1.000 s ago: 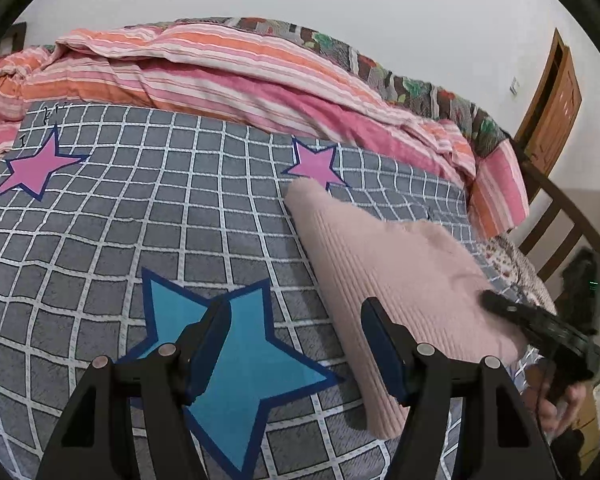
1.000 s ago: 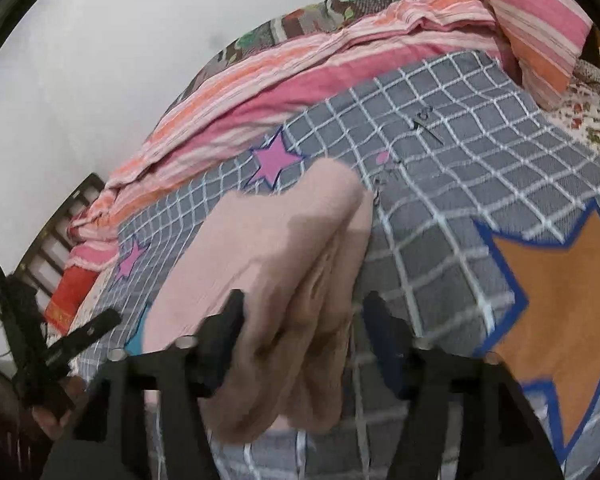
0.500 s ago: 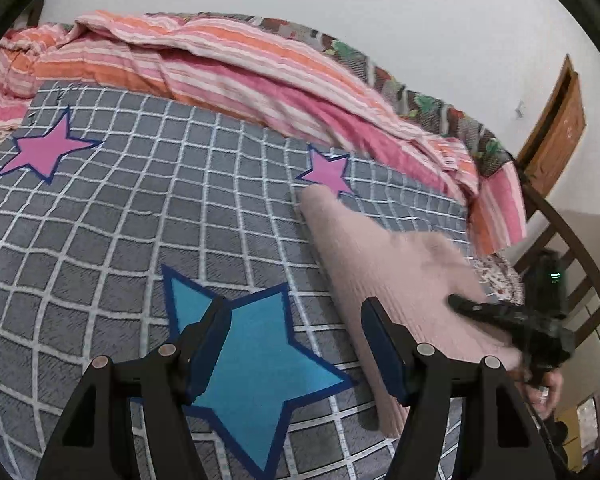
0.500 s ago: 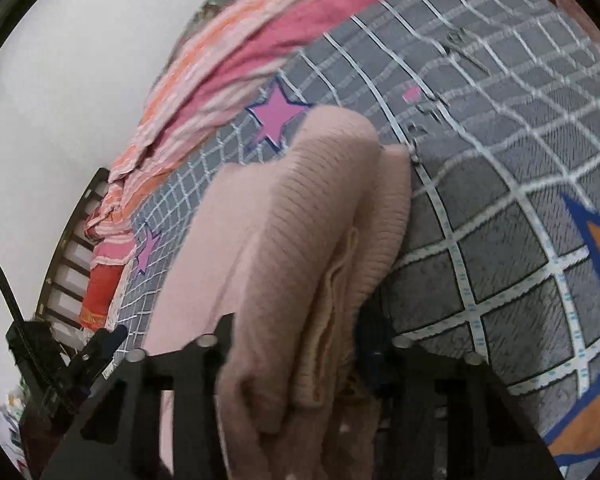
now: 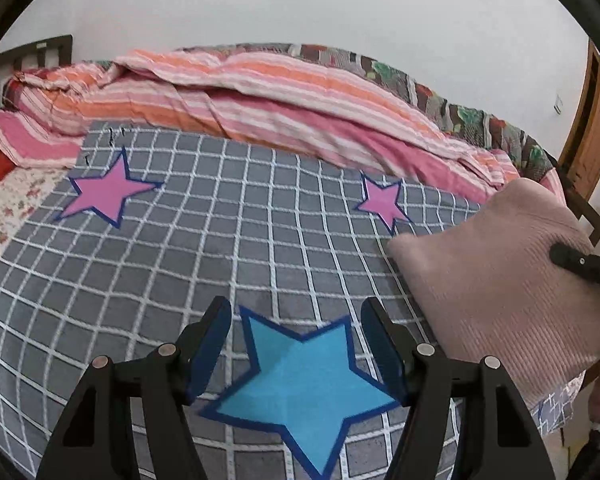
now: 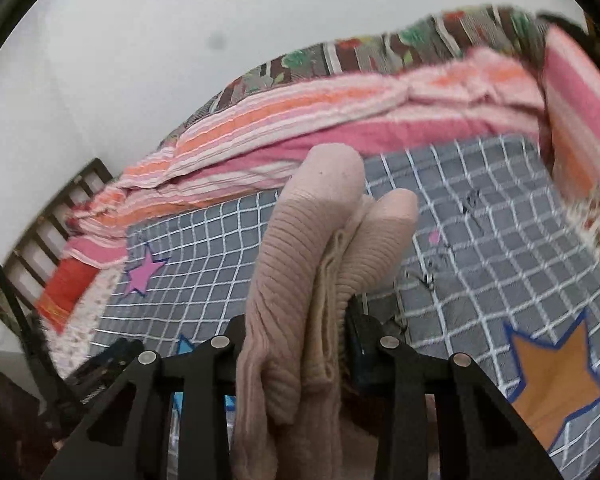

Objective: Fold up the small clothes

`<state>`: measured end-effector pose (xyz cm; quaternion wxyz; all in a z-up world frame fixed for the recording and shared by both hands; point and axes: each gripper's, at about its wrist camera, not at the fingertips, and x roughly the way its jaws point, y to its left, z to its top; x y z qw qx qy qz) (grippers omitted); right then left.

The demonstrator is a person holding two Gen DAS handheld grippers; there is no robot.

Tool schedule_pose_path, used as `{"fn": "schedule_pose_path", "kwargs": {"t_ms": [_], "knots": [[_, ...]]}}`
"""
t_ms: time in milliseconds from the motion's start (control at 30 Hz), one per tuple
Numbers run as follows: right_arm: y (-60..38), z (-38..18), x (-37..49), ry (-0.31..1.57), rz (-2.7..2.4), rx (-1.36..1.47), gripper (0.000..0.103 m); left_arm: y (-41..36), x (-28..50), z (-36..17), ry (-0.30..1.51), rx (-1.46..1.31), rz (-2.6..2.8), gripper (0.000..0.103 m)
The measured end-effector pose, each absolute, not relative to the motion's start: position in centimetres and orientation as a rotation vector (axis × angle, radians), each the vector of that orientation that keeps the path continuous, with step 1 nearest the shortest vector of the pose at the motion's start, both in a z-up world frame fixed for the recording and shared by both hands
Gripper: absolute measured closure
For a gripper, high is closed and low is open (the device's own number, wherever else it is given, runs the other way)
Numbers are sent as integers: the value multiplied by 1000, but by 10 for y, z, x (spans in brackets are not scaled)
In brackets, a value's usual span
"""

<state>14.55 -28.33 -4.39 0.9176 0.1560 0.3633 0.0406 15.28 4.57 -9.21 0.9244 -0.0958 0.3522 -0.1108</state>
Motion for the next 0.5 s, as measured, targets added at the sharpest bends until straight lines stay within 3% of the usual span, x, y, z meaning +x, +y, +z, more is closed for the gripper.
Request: {"fn": "schedule_pose_path", "kwargs": {"t_ms": [333,500], "knots": [[-219,-31,213,732,187,332,71,70,175,-79,684,-179,-187,38],[-213,-27,245,676,352,503,71,78,190,-81,683,-184,-181,38]]}}
